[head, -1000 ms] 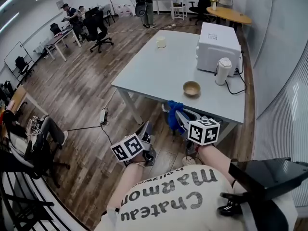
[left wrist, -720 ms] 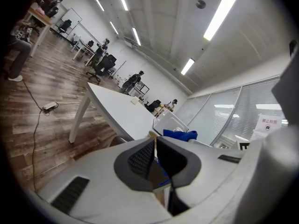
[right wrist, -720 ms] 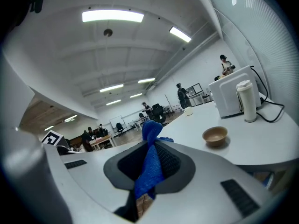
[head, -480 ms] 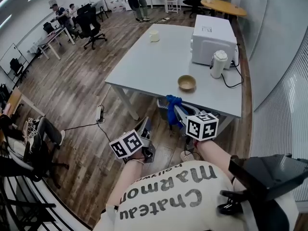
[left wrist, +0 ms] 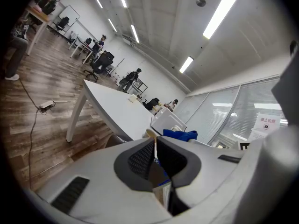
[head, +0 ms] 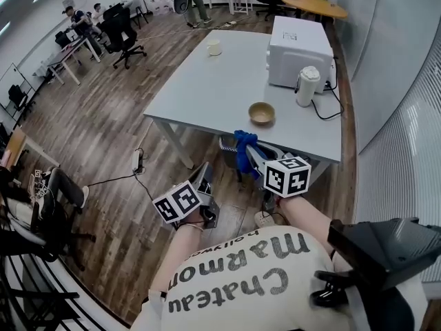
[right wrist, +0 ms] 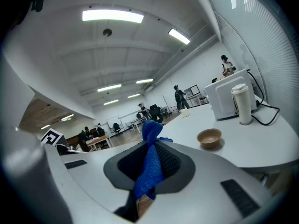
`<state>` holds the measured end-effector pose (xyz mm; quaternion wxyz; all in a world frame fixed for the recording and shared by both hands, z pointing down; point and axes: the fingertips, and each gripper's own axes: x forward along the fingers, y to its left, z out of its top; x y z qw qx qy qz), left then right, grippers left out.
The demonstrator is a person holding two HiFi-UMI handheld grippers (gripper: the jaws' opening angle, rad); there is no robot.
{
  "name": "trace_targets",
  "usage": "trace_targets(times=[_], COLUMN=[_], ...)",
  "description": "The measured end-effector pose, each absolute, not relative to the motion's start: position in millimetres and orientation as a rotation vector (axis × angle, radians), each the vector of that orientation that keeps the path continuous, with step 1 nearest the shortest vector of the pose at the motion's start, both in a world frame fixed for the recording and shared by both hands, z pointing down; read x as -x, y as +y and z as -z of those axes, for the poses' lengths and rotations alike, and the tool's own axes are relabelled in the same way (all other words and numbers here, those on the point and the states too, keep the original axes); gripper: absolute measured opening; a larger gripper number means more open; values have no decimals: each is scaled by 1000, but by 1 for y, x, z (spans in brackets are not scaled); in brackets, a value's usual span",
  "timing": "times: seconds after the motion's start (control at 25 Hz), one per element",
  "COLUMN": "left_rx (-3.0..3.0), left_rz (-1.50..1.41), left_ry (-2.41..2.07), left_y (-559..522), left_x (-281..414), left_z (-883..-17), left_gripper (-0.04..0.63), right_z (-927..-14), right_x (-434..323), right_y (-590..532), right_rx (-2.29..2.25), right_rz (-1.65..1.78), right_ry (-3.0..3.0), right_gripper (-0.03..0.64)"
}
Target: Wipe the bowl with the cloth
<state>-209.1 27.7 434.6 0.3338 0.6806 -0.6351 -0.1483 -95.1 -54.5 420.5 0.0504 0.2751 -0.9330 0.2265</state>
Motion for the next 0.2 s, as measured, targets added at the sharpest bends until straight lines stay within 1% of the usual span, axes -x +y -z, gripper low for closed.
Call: trace_targets(times=[0.2], left_rx=[-1778], left_rz=[395], left_ry=[-1653], left_y=[30], left_x=[208], left_z=[-432], left_gripper=[12], right_z=[-418], right_x=[93], right_y=[-53], right_rx=[-843], right_rz=[-681], right_ry=[-2841], right_gripper=[38])
